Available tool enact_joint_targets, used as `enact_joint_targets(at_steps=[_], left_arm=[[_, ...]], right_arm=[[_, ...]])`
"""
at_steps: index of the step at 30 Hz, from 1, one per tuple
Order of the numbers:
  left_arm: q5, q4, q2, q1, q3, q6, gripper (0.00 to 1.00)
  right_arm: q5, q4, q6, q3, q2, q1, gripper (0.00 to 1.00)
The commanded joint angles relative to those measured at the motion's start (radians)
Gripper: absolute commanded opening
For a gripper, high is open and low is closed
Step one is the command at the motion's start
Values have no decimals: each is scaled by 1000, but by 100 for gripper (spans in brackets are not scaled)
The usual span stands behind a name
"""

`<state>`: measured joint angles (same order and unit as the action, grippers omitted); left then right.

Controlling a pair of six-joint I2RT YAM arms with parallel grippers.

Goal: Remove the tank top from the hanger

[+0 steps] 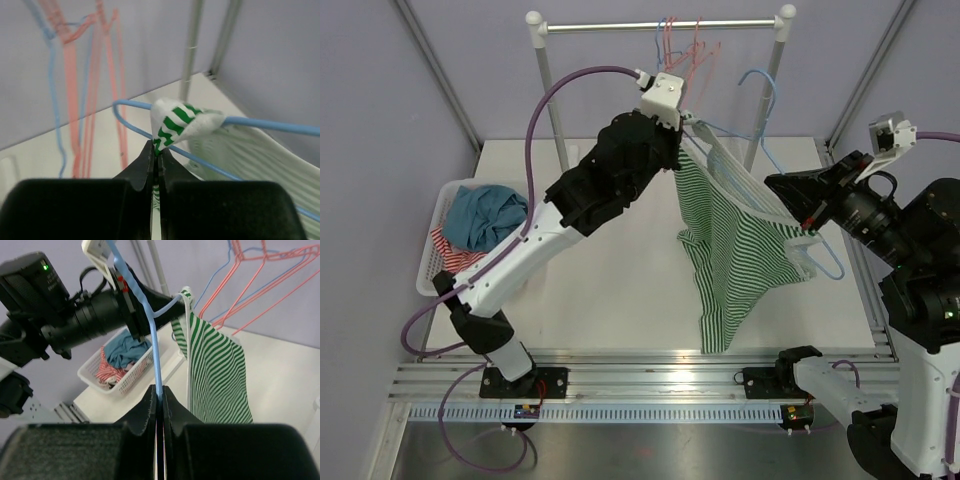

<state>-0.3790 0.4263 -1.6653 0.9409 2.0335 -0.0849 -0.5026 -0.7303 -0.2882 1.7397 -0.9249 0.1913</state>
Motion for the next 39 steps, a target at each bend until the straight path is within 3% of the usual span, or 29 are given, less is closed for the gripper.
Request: enact_joint_targets(at_steps=[1,7,11,14,16,19,21,23,25,29,31,33,34,36,37,39], left_arm=[[-389,9,116,-31,-35,-70,0],[-500,182,248,-154,-45,-214,0],[-411,308,315,-284,-56,-292,0],[-232,321,366,-362,-79,-316,0],[-62,287,419,-370,-137,-270,0],[183,247,481,-370,-211,-234,0],[259,212,518,-370,-257,-234,0],[437,143,588,-370,-365,-222,0],[596,99,636,-370,-456,-207,0],[728,16,760,-370,-713,-185,0],[753,0,785,-370,-772,-191,0],[651,28,796,-370,-811,-214,0],[599,55,786,-370,-808,-220,0],[444,172,742,-370,-779,-233,0],[401,207,730,-370,-774,-243,0],[289,253,711,-370,-788,-271,0]], right_arm=[[-118,97,57,-52,6,-1,0],[-257,162,78,-103,31,-1,0],[-369,349,-3,-176,60,-1,0],[-422,576,-142,-242,49,-1,0],[-484,796,-271,-281,12,0,0],[-513,1021,-400,-295,-57,-1,0],[-534,1113,-504,-283,-124,-1,0],[-528,1314,-586,-276,-167,0,0],[-466,1519,-689,-279,-221,0,0],[-298,1732,-714,-311,-262,11,0],[-217,1799,-698,-353,-262,14,0],[-188,1675,-530,-355,-214,14,0],[-159,1375,-429,-338,-181,14,0],[-47,1074,-168,-310,-100,14,0],[4,807,-93,-289,-76,13,0],[150,589,1,-272,-23,14,0]])
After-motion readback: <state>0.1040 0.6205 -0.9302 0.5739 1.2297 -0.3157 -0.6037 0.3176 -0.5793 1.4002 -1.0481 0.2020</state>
